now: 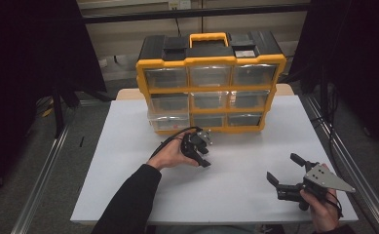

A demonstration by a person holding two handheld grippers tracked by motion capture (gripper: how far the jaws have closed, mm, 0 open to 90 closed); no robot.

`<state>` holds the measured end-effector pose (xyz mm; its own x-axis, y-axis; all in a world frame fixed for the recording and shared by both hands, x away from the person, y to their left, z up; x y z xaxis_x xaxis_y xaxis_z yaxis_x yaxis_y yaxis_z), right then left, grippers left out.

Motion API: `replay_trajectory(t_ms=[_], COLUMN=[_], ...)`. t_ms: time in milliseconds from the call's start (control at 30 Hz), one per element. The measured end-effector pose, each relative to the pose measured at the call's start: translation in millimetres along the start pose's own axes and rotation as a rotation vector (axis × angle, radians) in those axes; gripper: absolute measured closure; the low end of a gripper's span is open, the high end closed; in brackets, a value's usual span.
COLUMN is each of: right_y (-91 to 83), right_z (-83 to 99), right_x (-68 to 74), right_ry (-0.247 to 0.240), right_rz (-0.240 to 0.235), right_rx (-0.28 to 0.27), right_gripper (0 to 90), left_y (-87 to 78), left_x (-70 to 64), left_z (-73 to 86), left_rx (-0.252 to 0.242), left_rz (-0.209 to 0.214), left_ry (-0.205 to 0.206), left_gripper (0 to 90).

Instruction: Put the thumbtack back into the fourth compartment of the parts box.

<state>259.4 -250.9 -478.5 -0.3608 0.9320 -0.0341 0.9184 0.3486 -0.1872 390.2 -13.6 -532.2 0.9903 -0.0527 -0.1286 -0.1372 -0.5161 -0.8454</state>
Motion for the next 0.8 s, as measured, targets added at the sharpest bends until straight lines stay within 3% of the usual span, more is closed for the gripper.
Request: replay_trajectory(t_ms=[167, 400, 800], right_y=[-0.1, -0.2, -0.4], right_z=[0.1, 0.1, -0.1], right_x=[0.0, -0.1, -0.1], right_ry=[-0.001, -0.001, -0.002], right_rz=[0.001, 0.001, 0.002], right_rx=[0.002, 0.002, 0.000], right_gripper=[0.0, 0.0, 0.0], left_y=[-0.4, -1.9, -0.7], left_x=[-1.4, -3.1, -5.9], left_z=[0.2, 0.3, 0.1], left_rx=[0.000, 0.020, 0.008], left_rz=[0.003, 0.013, 0.023], left_ry=[-0.010, 0.013, -0.025], left_gripper=[56.0, 67.2, 79.1])
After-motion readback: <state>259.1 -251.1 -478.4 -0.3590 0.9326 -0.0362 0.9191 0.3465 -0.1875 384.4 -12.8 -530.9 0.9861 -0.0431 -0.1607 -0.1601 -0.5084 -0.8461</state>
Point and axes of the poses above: each handheld gripper's, and its own axes: y roughly forward along the jaws, z roughly out of its underside, x roughly to its left, the point moved 8 cm from there along y, roughly forward along the jaws, and after that the axes turned 6 degrees about z, right-handed, at the moved point
